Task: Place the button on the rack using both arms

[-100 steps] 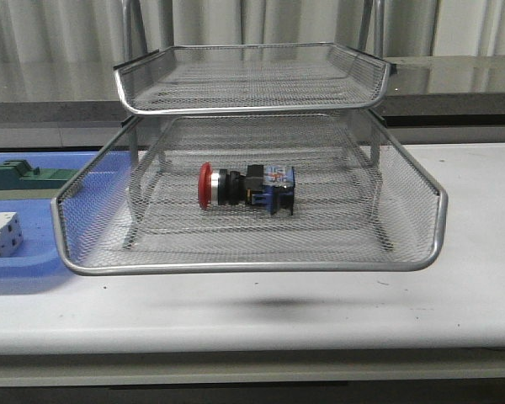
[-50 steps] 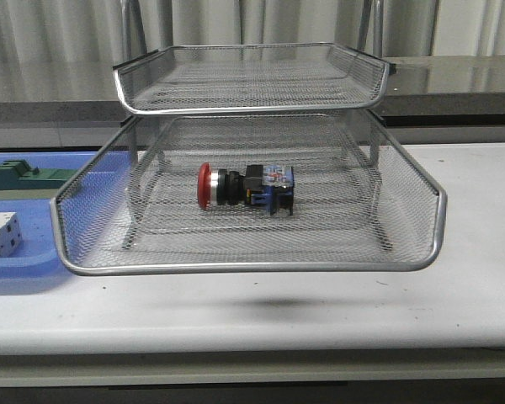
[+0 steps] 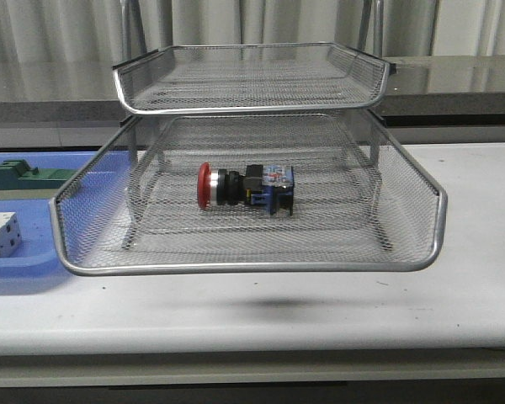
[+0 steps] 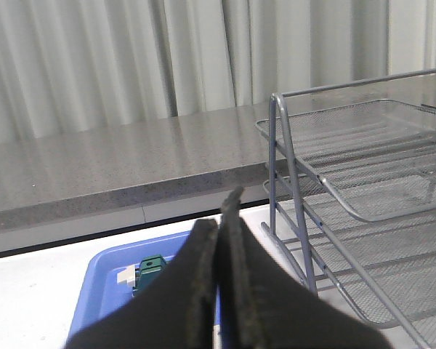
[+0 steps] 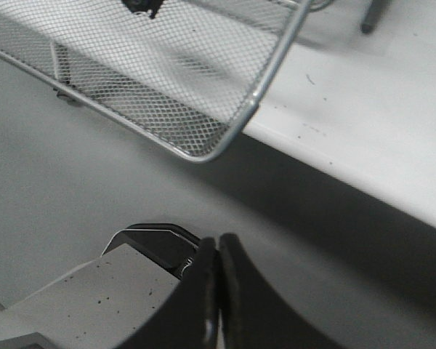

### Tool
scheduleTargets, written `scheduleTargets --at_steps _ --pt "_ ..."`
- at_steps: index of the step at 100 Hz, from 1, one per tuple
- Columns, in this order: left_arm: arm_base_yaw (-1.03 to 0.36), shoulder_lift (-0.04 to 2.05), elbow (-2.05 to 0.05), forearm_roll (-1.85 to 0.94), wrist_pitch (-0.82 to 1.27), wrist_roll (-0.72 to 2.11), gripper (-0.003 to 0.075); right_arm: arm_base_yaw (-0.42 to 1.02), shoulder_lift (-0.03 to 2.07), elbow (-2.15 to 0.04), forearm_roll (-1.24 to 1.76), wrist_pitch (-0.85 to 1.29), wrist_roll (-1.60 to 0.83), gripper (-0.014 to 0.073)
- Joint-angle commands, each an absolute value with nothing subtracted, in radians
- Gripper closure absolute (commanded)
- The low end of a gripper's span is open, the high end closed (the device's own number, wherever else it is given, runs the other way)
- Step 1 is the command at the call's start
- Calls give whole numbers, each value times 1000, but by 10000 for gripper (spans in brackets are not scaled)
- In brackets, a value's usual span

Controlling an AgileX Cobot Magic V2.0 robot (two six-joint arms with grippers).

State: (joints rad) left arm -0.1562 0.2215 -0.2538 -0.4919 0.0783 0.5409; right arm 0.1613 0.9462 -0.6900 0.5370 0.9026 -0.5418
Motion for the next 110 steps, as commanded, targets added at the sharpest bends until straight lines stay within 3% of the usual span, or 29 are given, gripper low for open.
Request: scheduleTargets --at_steps 1,59,110 --pt "-154 230 -281 -505 0 530 741 218 976 -723 585 827 -602 652" --pt "-154 230 -281 -505 0 530 741 746 1239 -723 341 485 -615 652" --pt "-154 230 -281 -505 0 530 741 798 1428 -723 281 239 -614 652"
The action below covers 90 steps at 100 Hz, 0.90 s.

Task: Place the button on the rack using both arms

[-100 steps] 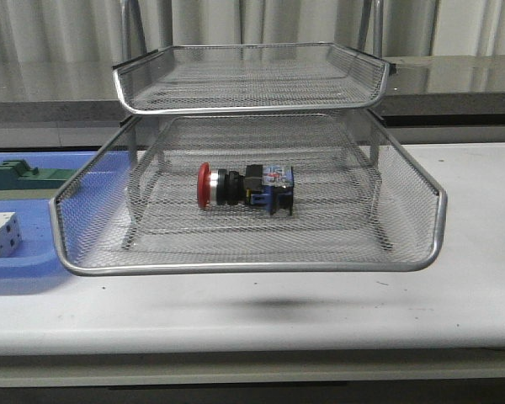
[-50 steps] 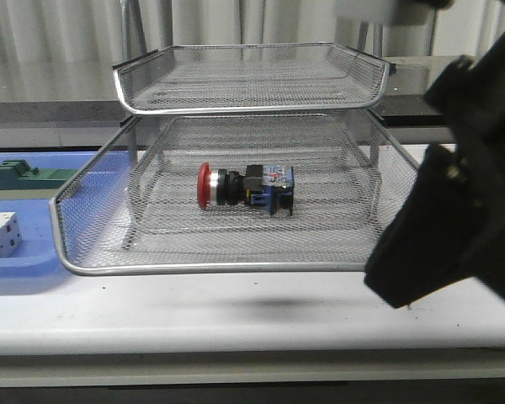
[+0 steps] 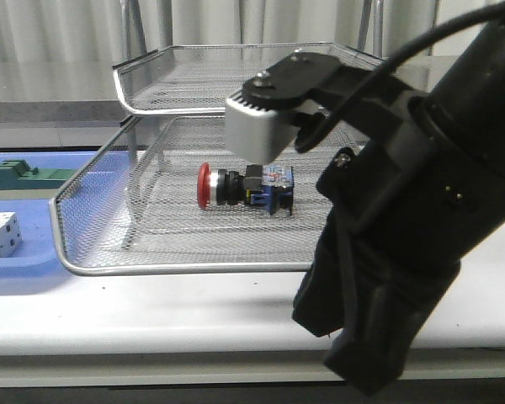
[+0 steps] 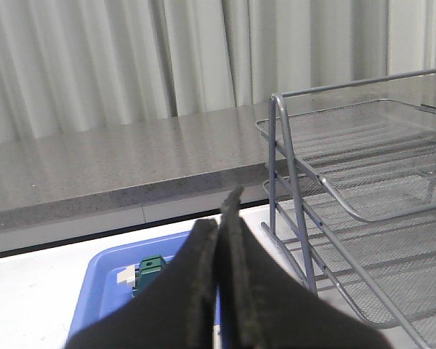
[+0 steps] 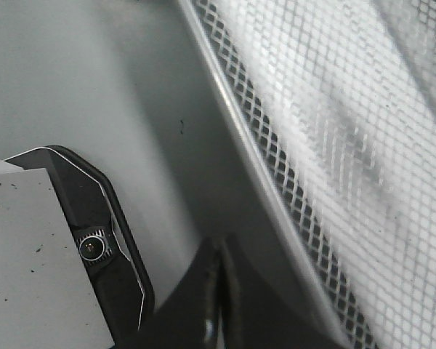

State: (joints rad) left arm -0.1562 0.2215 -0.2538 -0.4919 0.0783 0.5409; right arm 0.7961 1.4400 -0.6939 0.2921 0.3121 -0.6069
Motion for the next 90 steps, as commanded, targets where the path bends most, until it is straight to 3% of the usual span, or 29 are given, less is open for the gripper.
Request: scheduleTargets --at_steps 1,65,90 --pt "-154 230 -281 -505 0 530 741 798 1431 -723 280 234 -614 652" --pt "-154 230 -281 -505 0 530 741 791 1499 -724 258 0 -614 652" --pt "-154 230 -281 -505 0 530 741 727 1568 -791 258 0 -614 652"
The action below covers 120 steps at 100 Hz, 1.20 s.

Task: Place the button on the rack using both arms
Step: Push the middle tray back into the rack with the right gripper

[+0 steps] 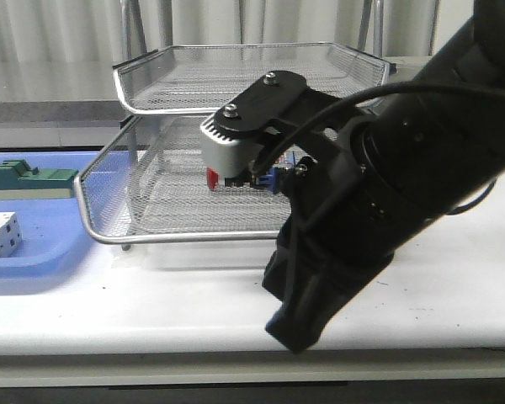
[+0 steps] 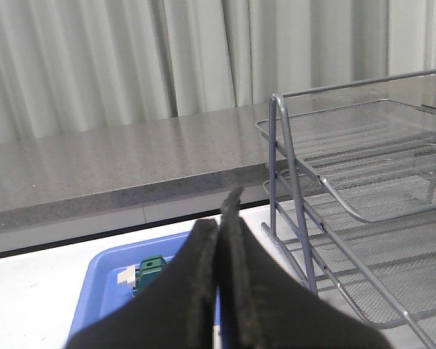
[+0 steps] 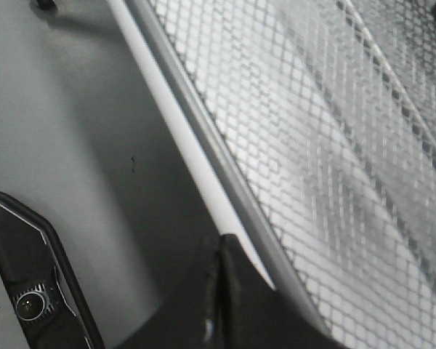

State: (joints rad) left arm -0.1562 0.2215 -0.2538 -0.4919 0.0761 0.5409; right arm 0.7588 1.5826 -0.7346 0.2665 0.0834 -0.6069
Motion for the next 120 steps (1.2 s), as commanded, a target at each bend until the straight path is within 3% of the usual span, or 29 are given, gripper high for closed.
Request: scheduleTargets --at_steps 1,41,73,120 --pt "-154 230 -281 -505 0 530 741 724 1570 -796 258 0 -614 652" --pt "-154 230 -281 -505 0 530 741 594 1641 -944 257 26 -614 652" --pt "-154 230 -281 -505 0 530 741 600 1640 -960 277 107 -613 652" --pt "-154 230 -281 -505 0 530 741 599 1443 -955 387 268 -561 652"
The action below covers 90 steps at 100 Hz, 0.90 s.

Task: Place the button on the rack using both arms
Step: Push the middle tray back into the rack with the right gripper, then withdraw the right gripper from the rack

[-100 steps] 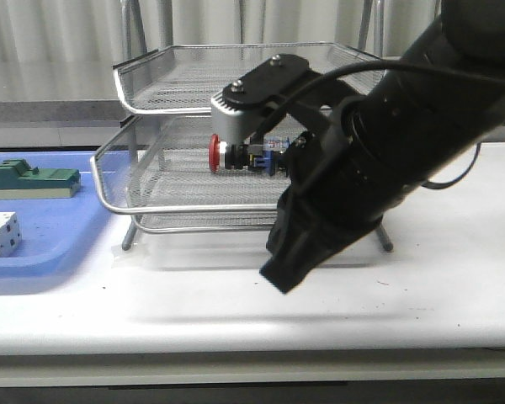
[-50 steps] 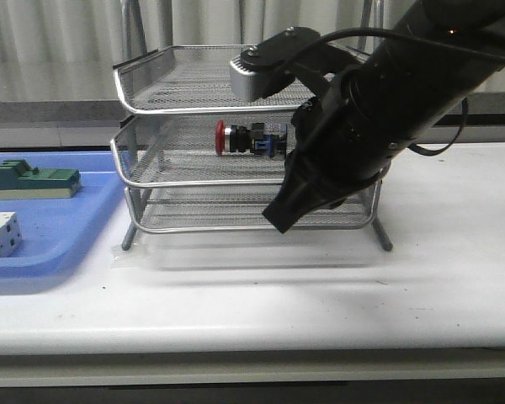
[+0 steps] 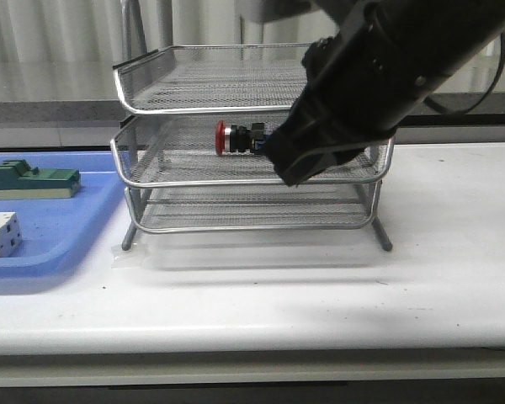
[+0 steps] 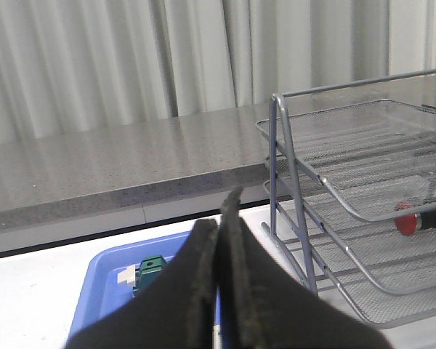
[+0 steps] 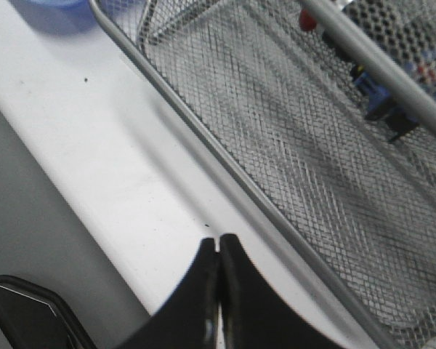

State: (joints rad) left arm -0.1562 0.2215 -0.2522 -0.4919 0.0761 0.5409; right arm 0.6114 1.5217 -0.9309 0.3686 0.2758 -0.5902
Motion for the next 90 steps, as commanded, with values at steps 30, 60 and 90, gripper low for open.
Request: scheduleTargets --at_steps 30,60,90 --pt "-154 230 -281 -505 0 530 741 444 1259 -918 386 338 -497 652" --pt "-154 230 -281 -505 0 530 741 230 1082 -918 357 461 -497 652" --pt "-154 230 -281 -505 0 530 741 34 857 -811 357 502 -496 652"
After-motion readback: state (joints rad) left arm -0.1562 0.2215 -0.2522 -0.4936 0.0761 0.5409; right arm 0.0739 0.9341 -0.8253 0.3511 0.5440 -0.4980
